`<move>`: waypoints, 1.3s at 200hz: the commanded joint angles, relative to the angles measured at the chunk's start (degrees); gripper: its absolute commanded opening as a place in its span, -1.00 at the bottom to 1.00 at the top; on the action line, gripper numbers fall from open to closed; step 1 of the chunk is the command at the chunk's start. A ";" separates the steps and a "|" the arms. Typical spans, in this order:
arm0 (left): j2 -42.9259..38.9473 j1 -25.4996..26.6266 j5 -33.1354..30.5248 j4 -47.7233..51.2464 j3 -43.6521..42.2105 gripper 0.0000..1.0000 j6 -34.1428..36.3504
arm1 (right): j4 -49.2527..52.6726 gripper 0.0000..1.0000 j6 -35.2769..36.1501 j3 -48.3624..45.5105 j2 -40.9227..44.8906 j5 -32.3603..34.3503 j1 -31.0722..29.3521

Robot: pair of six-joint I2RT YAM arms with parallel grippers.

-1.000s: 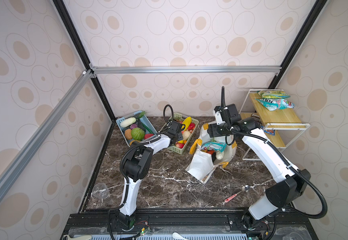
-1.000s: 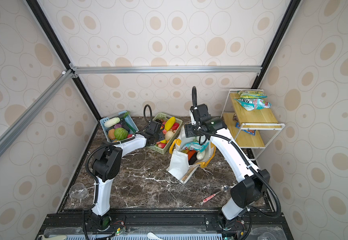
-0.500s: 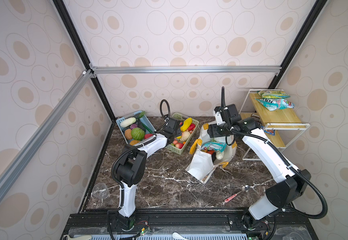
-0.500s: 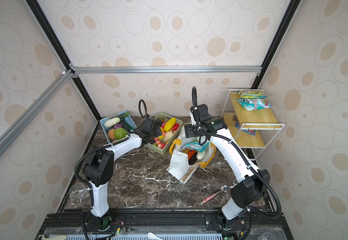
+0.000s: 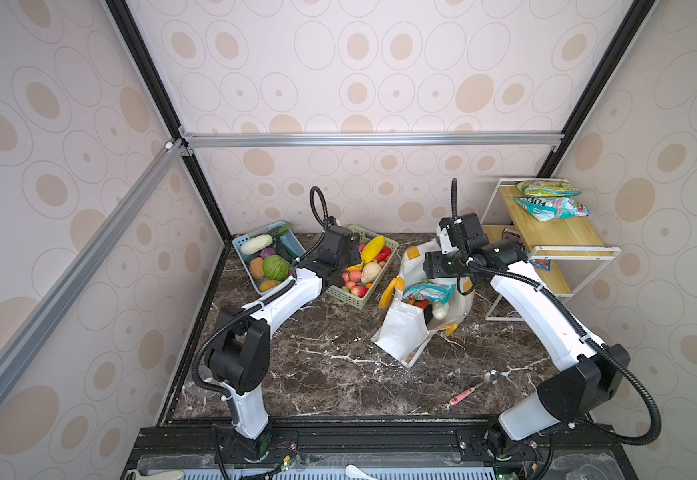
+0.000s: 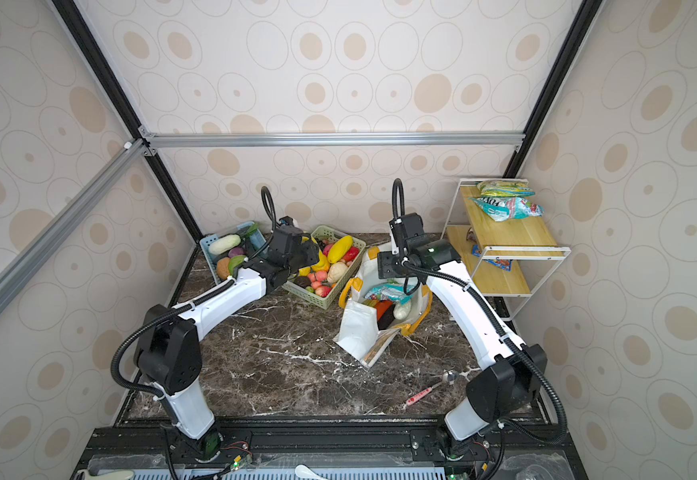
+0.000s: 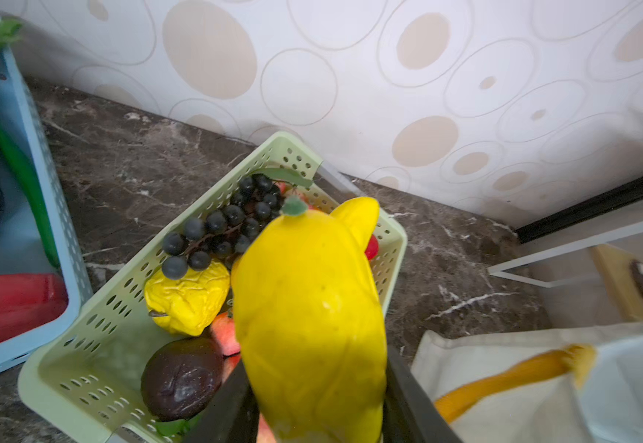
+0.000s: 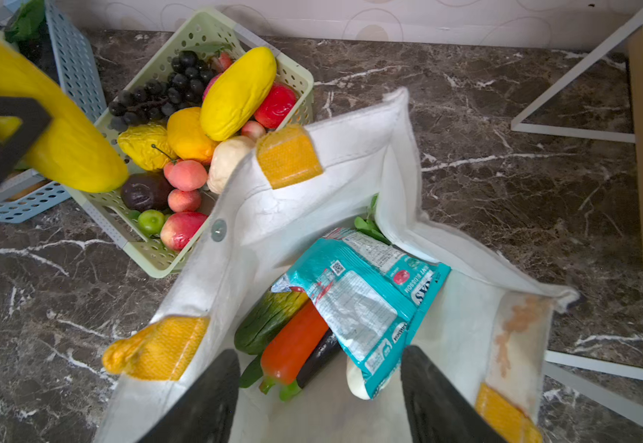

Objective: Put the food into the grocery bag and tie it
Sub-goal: 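Lift the yellow mango with the left gripper and carry it over the tote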

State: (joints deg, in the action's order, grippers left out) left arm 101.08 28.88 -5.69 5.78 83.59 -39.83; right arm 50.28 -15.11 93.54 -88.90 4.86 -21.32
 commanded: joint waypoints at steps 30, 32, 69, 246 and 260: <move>-5.70 2.89 9.02 -4.73 -0.74 -0.05 0.58 | 2.04 0.39 -2.59 -1.81 2.56 -0.75 2.52; -5.80 3.12 9.31 -4.84 -0.78 -0.05 0.45 | 2.02 0.39 -2.74 -1.96 2.63 -0.85 2.62; -5.91 7.72 12.81 -6.75 0.69 -0.04 -1.05 | 2.53 0.39 -3.84 -2.81 3.01 -1.94 4.69; 12.46 23.05 8.13 2.67 15.23 0.00 7.40 | 4.24 0.39 -4.55 -5.35 7.30 -0.95 8.91; 14.78 23.53 7.81 4.83 17.33 0.00 8.26 | 4.30 0.39 -4.54 -5.26 7.34 -0.52 8.99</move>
State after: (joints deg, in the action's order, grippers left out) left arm 113.06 51.75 4.45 6.20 95.94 -34.92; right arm 52.66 -19.22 88.05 -83.07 2.63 -12.78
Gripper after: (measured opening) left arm 0.500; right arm 0.695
